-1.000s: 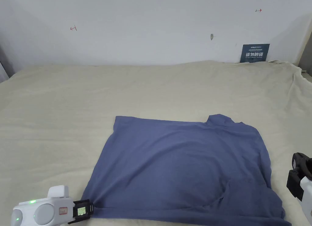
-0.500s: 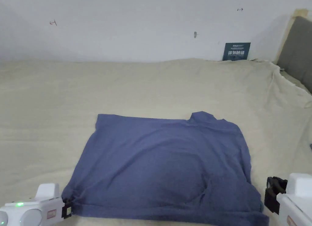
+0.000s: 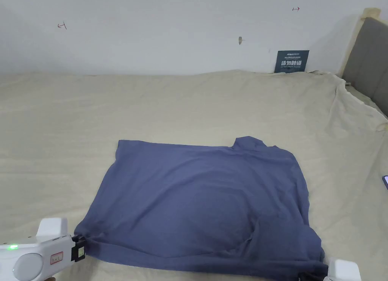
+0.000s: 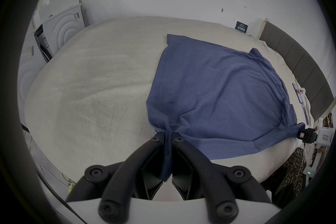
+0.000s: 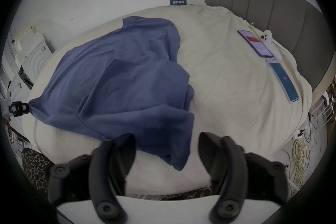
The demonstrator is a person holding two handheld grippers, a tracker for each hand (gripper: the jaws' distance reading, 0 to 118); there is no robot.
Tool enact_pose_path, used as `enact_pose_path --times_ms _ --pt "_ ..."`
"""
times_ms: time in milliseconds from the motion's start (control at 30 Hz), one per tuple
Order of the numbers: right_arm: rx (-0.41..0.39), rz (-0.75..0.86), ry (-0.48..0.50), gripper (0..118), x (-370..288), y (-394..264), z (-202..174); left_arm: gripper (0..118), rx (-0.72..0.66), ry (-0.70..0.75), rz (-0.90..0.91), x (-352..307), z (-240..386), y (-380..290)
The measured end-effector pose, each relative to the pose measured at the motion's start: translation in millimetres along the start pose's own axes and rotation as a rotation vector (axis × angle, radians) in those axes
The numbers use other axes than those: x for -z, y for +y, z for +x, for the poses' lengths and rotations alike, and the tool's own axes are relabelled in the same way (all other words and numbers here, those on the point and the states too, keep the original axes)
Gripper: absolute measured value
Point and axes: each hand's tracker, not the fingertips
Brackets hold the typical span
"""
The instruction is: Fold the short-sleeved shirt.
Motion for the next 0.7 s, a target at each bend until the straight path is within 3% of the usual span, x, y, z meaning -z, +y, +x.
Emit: enact_pose_path --times_ms 33,67,167,433,700 --pt "-0.001 0.006 0.01 6 -0.1 0.1 -1.3 5 -0.002 0.001 0.001 -0.5 -0.1 -0.5" --pt "-0.003 0.011 0.023 3 -1.7 0.9 -0.7 5 -0.006 0.001 0.003 -1.0 -0.4 -1.0" --pt "-0.035 0.039 0.021 3 -8.6 4.2 -3.7 5 -0.024 -0.002 0.008 -2.0 -3.2 -1.4" --pt "0.029 0.144 0.067 3 -43.8 38.9 11.3 5 -0.058 -0.012 0.052 -4.3 -10.9 17.6" --pt "0.029 0.205 0.056 3 -29.6 107.2 4.3 5 -0.038 -0.013 0.1 10.9 -4.1 73.6"
